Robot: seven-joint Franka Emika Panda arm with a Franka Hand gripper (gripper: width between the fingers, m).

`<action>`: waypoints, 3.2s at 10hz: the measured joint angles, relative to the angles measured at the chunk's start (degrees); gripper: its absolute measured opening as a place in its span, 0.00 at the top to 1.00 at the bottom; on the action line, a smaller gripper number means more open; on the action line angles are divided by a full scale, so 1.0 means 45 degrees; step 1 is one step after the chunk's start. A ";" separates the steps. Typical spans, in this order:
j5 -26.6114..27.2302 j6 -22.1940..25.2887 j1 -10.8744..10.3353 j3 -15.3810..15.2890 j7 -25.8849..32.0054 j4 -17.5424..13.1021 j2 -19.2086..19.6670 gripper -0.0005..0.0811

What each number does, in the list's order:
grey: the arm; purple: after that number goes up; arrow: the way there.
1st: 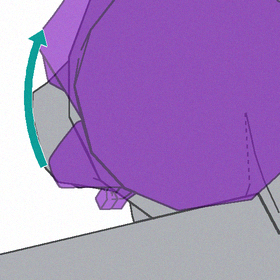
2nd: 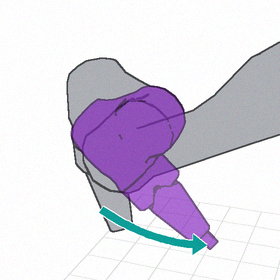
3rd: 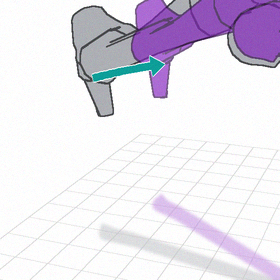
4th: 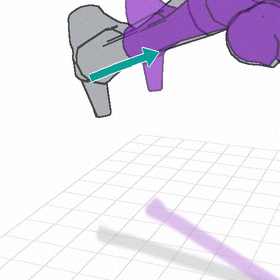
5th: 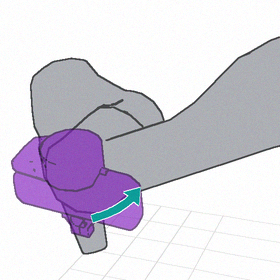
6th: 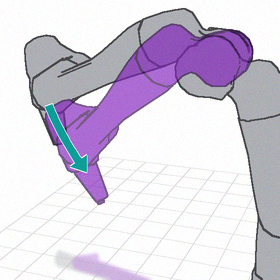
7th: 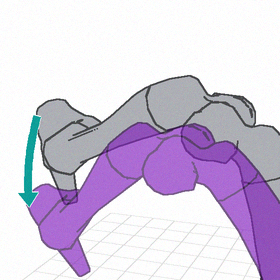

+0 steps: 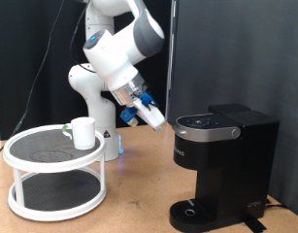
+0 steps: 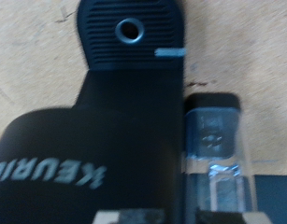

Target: Make a cup of coffee with the keurig machine

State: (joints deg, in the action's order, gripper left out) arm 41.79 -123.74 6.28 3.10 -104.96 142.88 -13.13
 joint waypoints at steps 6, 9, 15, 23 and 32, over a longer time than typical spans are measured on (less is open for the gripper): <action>-0.0393 0.1779 0.0311 0.0591 0.0367 0.1001 -0.1389 0.99; -0.1055 0.3012 0.0859 0.0903 -0.0438 0.1180 -0.2581 0.99; -0.3315 0.5975 0.1840 0.1483 -0.0756 0.0837 -0.3993 0.99; -0.4576 0.6882 0.3413 0.3649 0.1383 0.0851 -0.4836 0.99; -0.4168 0.6157 0.4748 0.4546 0.0554 0.1135 -0.5137 0.99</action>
State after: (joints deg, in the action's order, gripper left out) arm 23.04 -96.03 27.65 23.56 -102.47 147.99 -36.25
